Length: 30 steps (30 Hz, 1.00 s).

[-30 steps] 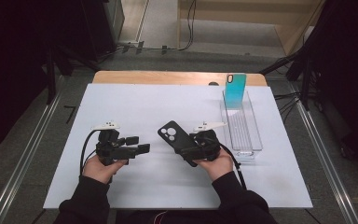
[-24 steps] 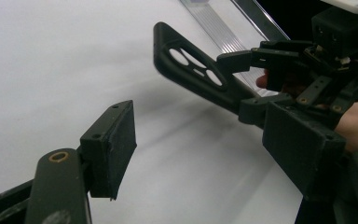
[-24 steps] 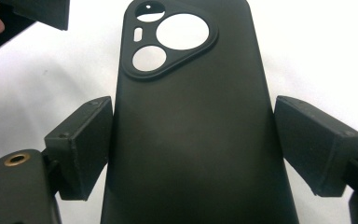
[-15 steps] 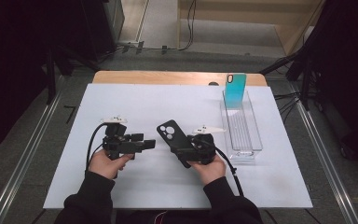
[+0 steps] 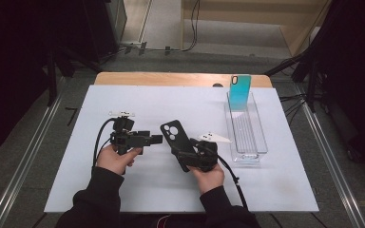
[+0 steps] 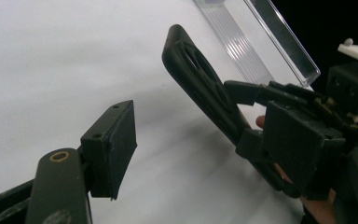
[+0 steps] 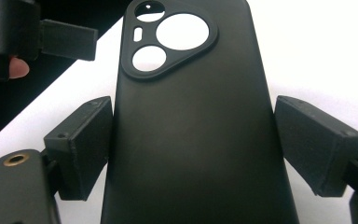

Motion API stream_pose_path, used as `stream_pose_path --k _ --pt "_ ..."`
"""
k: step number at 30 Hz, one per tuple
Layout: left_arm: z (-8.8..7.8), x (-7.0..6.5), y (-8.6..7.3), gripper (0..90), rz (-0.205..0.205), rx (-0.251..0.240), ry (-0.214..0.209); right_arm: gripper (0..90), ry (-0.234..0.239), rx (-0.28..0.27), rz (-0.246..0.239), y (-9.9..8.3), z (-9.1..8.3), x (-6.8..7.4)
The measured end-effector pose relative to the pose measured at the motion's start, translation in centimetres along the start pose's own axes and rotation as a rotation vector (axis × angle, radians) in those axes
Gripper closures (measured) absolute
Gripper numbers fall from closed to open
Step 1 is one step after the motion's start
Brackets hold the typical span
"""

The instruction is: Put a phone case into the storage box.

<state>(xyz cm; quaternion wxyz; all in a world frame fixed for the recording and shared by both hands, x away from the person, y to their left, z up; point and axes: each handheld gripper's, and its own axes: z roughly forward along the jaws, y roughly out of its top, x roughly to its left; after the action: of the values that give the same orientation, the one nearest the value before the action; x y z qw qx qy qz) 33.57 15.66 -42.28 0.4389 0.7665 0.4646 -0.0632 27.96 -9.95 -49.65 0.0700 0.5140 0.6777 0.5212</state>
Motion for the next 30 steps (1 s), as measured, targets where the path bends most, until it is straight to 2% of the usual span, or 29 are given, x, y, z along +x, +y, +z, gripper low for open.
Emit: stream_pose_path --k 5,8,11,20,22,25,28,30 --pt "0.4 -0.1 0.7 26.7 -0.016 0.004 0.015 13.3 0.000 -0.017 0.019 -0.5 0.3 0.2" --pt "0.6 -0.3 1.1 28.7 -0.019 -0.013 0.027 13.3 0.002 -0.023 0.023 -0.6 0.3 0.3" --pt "0.9 -0.3 1.5 28.7 -0.049 -0.012 0.018 13.3 0.005 -0.035 0.022 -0.6 0.2 0.4" --pt "1.8 -0.2 2.2 32.7 -0.103 -0.016 0.014 13.3 0.008 -0.055 0.026 -0.6 0.1 0.9" --pt "2.0 -0.1 2.3 35.0 -0.115 -0.015 0.025 13.3 0.013 -0.063 0.025 -0.6 0.1 0.9" --pt "2.2 0.1 2.4 37.2 -0.151 -0.012 0.015 13.3 0.021 -0.067 0.029 -0.7 0.2 1.0" --pt "2.3 -0.1 2.2 41.0 -0.147 -0.017 0.031 13.3 0.025 -0.064 0.024 -0.8 0.3 1.2" --pt "2.3 -0.1 2.1 44.1 -0.160 -0.023 0.022 13.2 0.023 -0.065 0.026 -0.9 0.4 1.3"
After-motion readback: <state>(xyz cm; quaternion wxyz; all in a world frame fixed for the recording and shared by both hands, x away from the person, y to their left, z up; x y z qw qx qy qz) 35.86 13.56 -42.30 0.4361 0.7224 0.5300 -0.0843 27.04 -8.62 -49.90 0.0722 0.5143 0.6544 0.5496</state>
